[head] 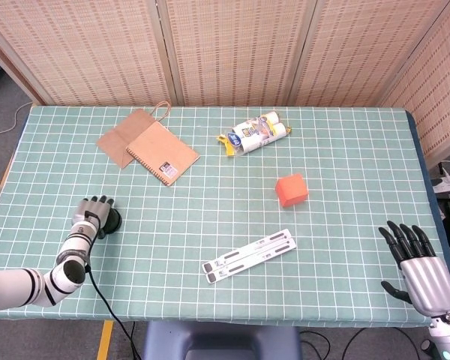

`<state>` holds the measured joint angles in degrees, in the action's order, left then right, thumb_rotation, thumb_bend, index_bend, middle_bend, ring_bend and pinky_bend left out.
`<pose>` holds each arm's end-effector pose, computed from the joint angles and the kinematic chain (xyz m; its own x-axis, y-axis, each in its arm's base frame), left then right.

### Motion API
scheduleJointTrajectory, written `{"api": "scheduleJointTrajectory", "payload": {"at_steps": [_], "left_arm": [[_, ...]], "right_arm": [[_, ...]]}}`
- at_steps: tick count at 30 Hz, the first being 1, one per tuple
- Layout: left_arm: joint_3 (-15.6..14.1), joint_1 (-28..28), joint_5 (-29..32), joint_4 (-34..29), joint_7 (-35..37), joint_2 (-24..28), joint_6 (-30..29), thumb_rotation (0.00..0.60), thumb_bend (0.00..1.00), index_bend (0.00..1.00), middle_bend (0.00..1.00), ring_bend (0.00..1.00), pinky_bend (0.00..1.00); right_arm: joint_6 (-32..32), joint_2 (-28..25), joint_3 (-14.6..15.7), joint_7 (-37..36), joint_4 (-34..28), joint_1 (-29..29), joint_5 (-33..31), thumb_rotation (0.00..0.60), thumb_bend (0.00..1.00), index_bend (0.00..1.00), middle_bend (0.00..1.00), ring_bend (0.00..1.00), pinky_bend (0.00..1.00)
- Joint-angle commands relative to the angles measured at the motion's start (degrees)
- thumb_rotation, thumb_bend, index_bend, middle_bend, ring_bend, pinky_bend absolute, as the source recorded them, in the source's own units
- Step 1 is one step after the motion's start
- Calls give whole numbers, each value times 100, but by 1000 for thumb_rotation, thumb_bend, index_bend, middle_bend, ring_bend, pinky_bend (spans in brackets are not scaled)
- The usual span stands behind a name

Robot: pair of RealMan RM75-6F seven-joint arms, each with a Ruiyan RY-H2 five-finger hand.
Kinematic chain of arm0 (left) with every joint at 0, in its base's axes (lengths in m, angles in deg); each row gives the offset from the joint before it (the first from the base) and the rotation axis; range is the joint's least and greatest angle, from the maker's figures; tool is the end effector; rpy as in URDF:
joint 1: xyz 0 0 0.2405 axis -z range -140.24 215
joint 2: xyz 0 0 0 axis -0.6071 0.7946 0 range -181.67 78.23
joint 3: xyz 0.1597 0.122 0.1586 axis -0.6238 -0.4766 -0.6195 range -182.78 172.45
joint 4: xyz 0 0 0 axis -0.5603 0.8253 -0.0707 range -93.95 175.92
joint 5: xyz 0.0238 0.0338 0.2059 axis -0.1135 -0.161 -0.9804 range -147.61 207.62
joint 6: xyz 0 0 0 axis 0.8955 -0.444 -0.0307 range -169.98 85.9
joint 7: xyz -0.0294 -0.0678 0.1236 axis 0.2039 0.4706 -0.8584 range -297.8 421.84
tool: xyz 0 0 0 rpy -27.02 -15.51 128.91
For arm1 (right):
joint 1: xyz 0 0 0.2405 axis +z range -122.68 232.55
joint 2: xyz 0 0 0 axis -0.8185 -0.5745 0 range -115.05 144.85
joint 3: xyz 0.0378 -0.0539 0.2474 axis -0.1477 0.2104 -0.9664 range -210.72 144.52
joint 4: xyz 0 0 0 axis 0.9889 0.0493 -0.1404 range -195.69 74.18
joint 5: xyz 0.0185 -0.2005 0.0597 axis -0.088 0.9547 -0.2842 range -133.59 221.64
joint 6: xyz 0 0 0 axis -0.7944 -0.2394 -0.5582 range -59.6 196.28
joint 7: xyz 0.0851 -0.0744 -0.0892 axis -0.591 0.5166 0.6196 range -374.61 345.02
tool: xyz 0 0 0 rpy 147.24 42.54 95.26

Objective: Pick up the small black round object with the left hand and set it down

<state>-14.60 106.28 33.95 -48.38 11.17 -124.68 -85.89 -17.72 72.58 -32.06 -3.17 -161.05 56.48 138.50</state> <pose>-0.2101 0.3833 0.0518 0.6111 0.6520 0.4488 0.6391 -0.0718 -0.7658 -0.2859 -0.1471 0.1671 0.5586 -0.0545 0.8276 -0.8270 -0.1130 0.5508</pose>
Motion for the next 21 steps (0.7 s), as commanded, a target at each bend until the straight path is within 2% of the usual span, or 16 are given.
{"api": "scheduleJointTrajectory", "payload": {"at_steps": [1,6,12,21], "left_arm": [[-39,56,84,49,-62,-56,-4,600,414,0,0,0,144],[-56,184,199,3,-159,-84,-24,600,414,0,0,0,149],[-205,400,626,109,-468,-223,8,600,416,19,0,0,167],[-249,397,666,242,-506,-317,37,600,413,82,16,2,193]], "right_arm": [[-15,6,-1,1,5,-6,5,600,62,0,0,0,0],[-5,21,-4,18,12,-1,-6,600,62,0,0,0,0],[10,14,-3,-1,7,5,-18,600,61,0,0,0,0],[2,15,0,-8,10,3,-11,600,61,0,0,0,0]]}}
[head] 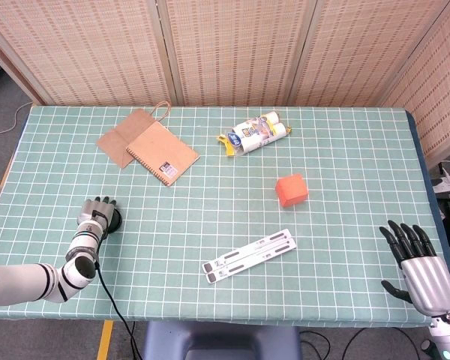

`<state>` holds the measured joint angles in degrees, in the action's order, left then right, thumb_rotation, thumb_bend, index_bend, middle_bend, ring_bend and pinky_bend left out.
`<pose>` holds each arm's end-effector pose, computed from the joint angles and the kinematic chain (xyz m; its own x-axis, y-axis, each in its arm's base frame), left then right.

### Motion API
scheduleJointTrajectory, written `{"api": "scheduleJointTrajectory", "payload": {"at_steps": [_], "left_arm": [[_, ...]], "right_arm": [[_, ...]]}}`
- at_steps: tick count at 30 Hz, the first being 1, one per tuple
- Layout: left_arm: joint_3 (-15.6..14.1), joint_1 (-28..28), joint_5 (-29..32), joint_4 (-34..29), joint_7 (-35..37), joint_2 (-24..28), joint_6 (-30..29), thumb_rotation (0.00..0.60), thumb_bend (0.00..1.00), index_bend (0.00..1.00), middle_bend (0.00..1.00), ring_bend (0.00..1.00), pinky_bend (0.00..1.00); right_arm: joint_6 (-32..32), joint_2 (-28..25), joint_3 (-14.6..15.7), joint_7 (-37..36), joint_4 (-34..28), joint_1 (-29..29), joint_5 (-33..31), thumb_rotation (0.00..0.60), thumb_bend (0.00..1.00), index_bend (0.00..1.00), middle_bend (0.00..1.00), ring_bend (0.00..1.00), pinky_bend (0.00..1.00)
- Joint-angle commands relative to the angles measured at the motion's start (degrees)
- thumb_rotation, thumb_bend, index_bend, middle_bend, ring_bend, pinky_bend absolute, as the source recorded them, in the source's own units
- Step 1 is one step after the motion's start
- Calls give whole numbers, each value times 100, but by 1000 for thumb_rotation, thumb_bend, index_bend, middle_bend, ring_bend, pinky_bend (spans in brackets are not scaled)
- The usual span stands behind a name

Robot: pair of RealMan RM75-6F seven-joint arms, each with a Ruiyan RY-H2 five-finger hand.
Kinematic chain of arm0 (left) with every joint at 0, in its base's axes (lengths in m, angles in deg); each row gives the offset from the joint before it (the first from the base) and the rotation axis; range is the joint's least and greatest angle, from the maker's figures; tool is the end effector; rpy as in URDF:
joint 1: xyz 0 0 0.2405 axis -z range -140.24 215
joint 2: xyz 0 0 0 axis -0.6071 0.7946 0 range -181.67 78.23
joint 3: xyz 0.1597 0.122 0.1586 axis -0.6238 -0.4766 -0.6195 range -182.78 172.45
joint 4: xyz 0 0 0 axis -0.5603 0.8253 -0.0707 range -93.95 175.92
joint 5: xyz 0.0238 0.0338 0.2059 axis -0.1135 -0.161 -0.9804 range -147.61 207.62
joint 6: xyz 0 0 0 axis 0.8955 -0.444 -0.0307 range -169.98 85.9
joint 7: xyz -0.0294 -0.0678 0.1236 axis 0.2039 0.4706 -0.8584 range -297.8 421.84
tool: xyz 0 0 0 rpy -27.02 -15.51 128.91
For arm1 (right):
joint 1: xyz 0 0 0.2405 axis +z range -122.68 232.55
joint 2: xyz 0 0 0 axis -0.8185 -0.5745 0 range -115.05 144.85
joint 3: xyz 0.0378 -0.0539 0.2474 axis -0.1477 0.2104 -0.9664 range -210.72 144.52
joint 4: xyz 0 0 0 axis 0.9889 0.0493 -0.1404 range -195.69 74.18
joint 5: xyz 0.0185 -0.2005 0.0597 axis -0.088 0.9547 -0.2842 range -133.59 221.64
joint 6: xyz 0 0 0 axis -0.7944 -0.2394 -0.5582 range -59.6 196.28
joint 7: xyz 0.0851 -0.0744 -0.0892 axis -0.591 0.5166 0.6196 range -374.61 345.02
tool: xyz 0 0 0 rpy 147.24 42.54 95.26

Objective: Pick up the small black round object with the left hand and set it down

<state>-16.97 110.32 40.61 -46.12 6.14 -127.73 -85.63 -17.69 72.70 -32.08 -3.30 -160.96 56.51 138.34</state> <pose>-0.2038 0.3878 0.0399 0.6391 0.6714 0.3752 0.5821 -0.1034 -0.8065 -0.2864 -0.1473 0.1667 0.5563 -0.0552 0.8292 -0.8287 -0.1107 0.5486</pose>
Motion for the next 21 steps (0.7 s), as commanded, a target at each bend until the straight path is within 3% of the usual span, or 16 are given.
{"api": "scheduleJointTrajectory", "payload": {"at_steps": [1,7,12,16,21], "left_arm": [[-19,-9,-6,26,-8,-18,10,600,413,99,38,12,206],[-21,-76,-146,88,59,-41,50,600,408,264,216,168,341],[-10,-160,-342,146,177,-42,122,600,404,285,227,187,360],[15,-271,-607,170,349,-17,262,600,409,309,282,278,439],[7,-429,-935,290,649,34,552,600,413,352,253,313,497]], "right_arm": [[-3,4,2,6,1,0,6,600,61,0,0,0,0],[-15,11,-5,10,-3,-5,-6,600,61,0,0,0,0],[-13,26,-5,35,-1,-6,-10,600,61,0,0,0,0],[-10,39,-9,43,-3,-3,-15,600,61,0,0,0,0],[14,56,-5,46,-1,9,-14,600,62,0,0,0,0]]}}
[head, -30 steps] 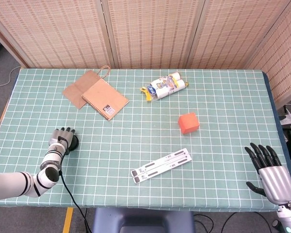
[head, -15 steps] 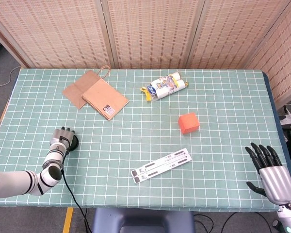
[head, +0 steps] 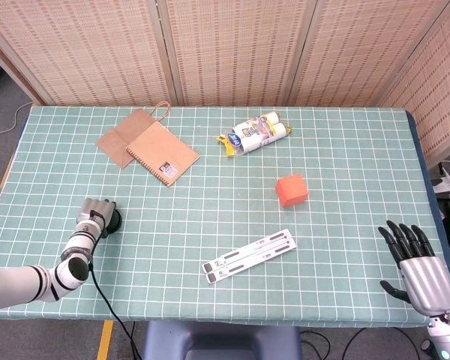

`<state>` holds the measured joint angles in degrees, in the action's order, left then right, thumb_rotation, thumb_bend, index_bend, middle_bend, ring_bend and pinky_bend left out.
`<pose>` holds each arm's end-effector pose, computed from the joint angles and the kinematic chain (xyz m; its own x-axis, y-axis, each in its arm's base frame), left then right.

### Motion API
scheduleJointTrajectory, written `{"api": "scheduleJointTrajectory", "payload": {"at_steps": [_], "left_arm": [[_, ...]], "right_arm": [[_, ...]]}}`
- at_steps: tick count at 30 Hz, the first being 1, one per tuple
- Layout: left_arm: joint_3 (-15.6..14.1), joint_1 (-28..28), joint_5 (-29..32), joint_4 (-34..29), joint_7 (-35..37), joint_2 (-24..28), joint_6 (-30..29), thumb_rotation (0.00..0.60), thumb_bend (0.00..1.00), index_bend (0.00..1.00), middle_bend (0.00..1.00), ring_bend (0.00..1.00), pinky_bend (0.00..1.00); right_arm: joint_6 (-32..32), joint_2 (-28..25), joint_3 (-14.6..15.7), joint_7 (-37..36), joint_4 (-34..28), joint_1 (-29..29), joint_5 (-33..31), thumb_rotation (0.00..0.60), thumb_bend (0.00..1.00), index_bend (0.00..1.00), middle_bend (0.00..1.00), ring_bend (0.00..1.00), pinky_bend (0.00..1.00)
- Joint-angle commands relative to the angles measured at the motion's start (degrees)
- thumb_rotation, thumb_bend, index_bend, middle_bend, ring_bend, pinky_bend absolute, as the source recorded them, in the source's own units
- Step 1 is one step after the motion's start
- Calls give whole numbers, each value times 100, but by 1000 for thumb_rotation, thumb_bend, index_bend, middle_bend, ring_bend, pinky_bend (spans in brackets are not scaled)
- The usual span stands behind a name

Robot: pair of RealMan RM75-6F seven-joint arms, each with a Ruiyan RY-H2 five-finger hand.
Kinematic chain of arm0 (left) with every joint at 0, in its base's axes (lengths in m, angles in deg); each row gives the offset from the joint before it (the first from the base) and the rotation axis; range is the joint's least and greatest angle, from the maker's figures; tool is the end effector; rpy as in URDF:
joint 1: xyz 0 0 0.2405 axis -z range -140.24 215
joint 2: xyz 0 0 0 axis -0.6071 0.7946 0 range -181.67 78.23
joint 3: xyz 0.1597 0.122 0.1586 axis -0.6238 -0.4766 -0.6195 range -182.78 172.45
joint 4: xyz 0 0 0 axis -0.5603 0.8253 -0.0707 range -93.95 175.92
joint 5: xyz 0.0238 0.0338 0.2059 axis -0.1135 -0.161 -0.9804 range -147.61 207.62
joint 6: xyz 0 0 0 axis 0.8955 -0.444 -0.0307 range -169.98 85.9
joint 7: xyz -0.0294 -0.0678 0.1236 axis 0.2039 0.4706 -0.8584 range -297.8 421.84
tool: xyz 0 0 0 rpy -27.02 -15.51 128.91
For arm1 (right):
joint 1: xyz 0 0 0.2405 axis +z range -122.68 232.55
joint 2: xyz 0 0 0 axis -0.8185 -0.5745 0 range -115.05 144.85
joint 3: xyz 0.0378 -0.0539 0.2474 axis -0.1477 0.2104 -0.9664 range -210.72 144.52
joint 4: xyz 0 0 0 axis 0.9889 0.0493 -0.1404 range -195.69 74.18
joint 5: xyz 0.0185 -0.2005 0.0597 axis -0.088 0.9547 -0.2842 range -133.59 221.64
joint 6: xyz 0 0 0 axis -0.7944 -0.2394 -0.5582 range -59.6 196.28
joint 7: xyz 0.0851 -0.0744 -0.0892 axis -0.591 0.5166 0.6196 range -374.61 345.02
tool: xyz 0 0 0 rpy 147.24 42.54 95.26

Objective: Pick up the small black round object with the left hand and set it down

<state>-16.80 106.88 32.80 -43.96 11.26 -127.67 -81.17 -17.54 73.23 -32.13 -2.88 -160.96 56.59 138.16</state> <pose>-0.2163 0.3863 0.0354 0.6290 0.6698 0.3945 0.6271 -0.1372 -0.7668 -0.2860 -0.1479 0.1640 0.5548 -0.0562 0.8301 -0.8298 -0.1099 0.5471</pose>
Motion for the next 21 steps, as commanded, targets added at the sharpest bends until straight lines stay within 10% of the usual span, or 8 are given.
{"api": "scheduleJointTrajectory", "payload": {"at_steps": [1,21], "left_arm": [[-23,-95,-191,85,171,33,120,600,413,361,258,312,497],[-113,-282,-914,168,959,181,242,600,495,760,791,680,759]], "right_arm": [[-6,6,-1,3,-3,1,6,600,61,0,0,0,0],[85,81,17,112,-16,50,23,600,61,0,0,0,0]]}}
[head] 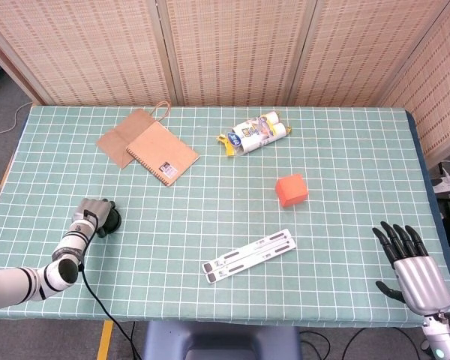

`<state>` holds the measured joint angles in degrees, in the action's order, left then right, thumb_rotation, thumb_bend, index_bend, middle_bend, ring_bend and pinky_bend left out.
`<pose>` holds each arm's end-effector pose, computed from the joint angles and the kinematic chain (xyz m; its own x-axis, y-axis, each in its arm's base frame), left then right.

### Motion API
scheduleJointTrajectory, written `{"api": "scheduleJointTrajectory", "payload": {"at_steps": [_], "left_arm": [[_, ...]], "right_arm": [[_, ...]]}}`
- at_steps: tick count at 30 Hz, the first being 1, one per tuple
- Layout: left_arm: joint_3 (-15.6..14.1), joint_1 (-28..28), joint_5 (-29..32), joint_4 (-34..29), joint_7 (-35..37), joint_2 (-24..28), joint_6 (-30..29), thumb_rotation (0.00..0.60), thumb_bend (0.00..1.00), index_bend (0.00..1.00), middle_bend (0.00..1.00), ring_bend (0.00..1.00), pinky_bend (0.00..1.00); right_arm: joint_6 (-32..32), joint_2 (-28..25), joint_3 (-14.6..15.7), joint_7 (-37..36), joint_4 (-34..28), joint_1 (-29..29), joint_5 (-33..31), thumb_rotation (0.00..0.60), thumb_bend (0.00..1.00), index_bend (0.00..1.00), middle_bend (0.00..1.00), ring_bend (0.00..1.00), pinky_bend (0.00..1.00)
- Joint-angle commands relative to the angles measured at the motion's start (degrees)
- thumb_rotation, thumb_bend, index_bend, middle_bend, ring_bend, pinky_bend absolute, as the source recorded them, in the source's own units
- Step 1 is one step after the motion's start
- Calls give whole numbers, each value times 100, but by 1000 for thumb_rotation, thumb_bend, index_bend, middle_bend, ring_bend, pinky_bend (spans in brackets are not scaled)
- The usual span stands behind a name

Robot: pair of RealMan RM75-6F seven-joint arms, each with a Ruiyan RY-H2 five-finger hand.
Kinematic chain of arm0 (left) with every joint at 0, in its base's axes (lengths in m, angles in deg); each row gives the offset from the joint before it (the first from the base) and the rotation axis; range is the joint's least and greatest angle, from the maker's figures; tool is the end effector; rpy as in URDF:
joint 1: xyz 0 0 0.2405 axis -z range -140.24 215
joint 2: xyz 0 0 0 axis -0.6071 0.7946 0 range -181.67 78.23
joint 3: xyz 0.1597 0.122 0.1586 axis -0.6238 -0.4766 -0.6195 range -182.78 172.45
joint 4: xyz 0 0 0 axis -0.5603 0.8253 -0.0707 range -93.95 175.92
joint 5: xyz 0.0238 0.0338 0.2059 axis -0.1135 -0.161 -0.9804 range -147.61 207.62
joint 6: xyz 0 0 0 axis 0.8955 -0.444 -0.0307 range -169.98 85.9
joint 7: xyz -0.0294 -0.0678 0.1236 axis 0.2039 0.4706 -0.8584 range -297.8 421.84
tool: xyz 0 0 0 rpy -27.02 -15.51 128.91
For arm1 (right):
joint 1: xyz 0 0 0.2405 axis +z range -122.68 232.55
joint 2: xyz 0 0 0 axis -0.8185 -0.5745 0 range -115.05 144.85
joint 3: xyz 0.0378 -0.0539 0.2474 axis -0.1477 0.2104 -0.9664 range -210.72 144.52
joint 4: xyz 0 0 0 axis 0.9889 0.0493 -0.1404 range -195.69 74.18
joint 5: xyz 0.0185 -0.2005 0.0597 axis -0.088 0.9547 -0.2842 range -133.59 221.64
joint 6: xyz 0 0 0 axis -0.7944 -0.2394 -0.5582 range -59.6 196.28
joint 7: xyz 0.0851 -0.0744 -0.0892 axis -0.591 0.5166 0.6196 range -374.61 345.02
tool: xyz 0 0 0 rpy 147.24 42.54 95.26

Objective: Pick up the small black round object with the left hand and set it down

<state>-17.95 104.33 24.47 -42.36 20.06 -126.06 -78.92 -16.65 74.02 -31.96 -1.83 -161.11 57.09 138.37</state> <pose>-0.2316 0.3882 0.0471 0.6083 0.6557 0.4472 0.6668 -0.1167 -0.7360 -0.2836 -0.1494 0.1572 0.5580 -0.0668 0.8271 -0.8271 -0.1255 0.5479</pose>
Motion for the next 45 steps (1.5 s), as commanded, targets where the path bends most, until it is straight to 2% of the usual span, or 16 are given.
{"api": "scheduleJointTrajectory", "payload": {"at_steps": [1,12,22,25,28,33,40,42,45], "left_arm": [[2,-34,-113,5,110,26,26,600,505,774,803,691,769],[-27,-19,-349,-205,263,141,-153,600,512,796,829,716,795],[219,-151,-791,-549,699,448,-358,600,515,796,828,724,803],[411,-213,-969,-727,950,612,-406,600,512,796,829,724,805],[734,-410,-1348,-858,1471,783,-273,600,512,796,828,725,806],[1024,-745,-1939,-644,2183,864,196,600,511,796,827,726,805],[1793,-1368,-2880,-420,3593,959,734,600,509,796,830,731,810],[1890,-1475,-3114,-323,3833,968,891,600,508,796,831,732,810],[1871,-1523,-3376,-192,3920,955,1002,600,507,796,831,732,810]], "right_arm": [[-5,4,0,13,0,-1,3,600,61,0,0,0,0],[-9,1,9,-2,3,0,15,600,62,0,0,0,0],[-17,-19,18,-17,18,-1,28,600,62,0,0,0,0],[-23,-18,15,-8,18,-3,23,600,61,0,0,0,0],[-26,-15,12,-8,25,-4,17,600,61,0,0,0,0],[-4,-5,17,14,27,7,21,600,61,0,0,0,0],[-13,-4,11,16,28,3,5,600,61,0,0,0,0],[0,3,17,36,27,8,11,600,61,0,0,0,0],[5,4,18,39,23,8,4,600,61,0,0,0,0]]}}
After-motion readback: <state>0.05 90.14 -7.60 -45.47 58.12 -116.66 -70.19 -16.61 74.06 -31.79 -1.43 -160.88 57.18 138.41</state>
